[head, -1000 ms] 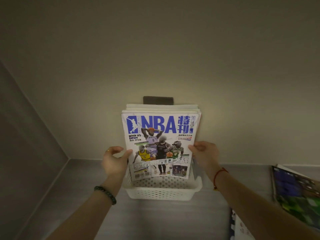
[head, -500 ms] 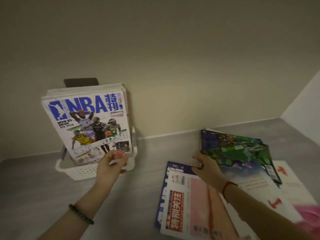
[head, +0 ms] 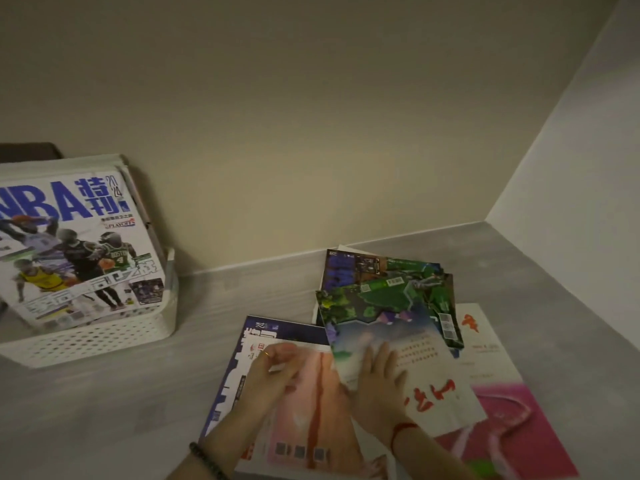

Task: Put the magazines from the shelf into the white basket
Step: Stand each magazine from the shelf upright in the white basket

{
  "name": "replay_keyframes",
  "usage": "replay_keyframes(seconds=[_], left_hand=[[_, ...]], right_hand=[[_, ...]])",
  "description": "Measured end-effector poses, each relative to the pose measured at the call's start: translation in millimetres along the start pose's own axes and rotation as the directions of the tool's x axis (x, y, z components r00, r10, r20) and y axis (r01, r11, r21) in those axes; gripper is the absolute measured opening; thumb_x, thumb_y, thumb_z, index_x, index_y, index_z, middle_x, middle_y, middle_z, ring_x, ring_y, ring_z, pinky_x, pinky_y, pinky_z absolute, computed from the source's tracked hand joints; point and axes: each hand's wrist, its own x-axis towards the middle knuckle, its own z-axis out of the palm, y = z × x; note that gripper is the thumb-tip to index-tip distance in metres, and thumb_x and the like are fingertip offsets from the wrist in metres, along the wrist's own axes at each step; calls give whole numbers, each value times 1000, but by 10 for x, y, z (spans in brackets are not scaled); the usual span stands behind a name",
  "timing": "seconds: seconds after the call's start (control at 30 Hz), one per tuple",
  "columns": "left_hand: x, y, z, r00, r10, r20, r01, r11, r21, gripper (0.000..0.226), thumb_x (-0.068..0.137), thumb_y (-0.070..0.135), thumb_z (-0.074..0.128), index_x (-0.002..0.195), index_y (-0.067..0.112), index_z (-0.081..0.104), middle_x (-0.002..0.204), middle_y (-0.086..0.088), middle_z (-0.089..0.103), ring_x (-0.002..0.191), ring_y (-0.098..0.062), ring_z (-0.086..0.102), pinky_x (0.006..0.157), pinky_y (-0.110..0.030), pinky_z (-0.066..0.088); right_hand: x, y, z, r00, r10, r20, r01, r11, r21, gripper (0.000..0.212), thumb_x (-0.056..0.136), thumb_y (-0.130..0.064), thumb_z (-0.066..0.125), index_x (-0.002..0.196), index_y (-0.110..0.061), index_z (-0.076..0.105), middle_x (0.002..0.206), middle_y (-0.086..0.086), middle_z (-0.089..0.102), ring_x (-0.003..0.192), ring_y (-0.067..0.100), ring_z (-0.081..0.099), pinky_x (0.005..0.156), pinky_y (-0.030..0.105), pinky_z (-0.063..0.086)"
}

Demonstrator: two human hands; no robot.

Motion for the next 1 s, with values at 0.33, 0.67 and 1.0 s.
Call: replay_keyframes(seconds=[0.33,0.67,1.0], left_hand=[[-20,-59,93,997,-47,-57,47,999,7,10,85,15,60,92,20,56,92,-2,61,73,-22,63,61,-26,53],[-83,70,35,993,95,-65,-91,994,59,19,85,11,60,87,29,54,95,-1,59,86,-20,59,63,-22,50],[-298,1084,-109,590,744,313,-687,260,678,76,75,39,65,134,46,16,145,14,20,139,-9,8,116,-29,4]], right_hand=[[42,316,-389,977,-34,-209,64,988,138,61,90,-40,40,140,-16,16,150,8,19,136,27,24,110,43,32],[-84,1241,-633,960,268,76,-270,829,490,34,76,-22,69,105,-7,57,81,2,63,76,17,64,60,26,52],[-550,160,-2031,803,-428,-414,497,865,71,21,85,-17,58,97,-30,68,83,-15,63,68,6,61,68,27,53]])
